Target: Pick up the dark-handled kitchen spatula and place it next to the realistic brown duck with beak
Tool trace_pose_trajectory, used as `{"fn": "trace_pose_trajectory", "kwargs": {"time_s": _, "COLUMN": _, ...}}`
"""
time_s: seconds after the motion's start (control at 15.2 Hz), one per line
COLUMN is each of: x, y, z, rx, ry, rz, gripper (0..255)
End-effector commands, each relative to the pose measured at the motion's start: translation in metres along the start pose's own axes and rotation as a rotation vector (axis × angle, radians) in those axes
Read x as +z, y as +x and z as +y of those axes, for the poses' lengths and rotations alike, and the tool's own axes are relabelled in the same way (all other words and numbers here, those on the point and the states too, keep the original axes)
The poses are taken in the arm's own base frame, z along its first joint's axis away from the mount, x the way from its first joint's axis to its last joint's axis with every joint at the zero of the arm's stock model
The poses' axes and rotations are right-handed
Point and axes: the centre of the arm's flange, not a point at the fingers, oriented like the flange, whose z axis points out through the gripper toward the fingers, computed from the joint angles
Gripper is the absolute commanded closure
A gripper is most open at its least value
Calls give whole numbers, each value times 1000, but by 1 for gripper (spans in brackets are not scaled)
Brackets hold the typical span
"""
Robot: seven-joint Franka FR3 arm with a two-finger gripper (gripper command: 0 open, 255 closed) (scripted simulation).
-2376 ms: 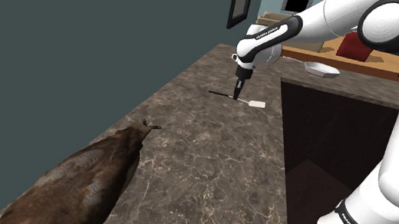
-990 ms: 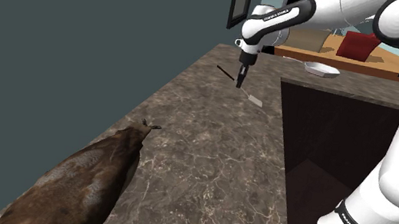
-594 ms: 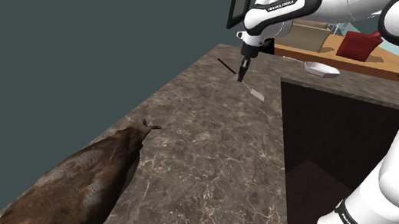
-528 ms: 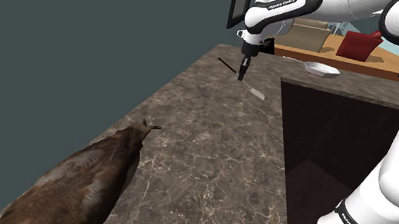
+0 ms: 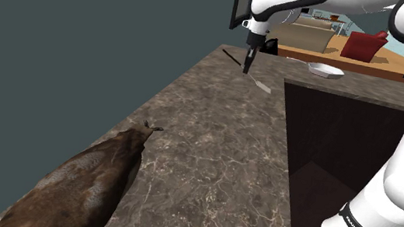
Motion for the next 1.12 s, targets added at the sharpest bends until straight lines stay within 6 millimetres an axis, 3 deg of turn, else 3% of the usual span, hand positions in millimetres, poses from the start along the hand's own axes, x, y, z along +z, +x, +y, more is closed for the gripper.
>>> {"fn": "trace_pose_trajectory", "kwargs": {"time_s": 0.0, "x": -11, "y": 0, "z": 0, "rx": 0, "ry": 0, "rz": 0, "gripper": 255}}
{"fn": "trace_pose_trajectory", "kwargs": {"time_s": 0.13, "x": -19, "y": 1, "z": 0, "rx": 0, "ry": 0, "rz": 0, "gripper": 255}}
{"fn": "trace_pose_trajectory", "kwargs": {"time_s": 1.06, "x": -22, "y": -34, "z": -181, "rx": 0, "ry": 0, "rz": 0, "gripper": 255}}
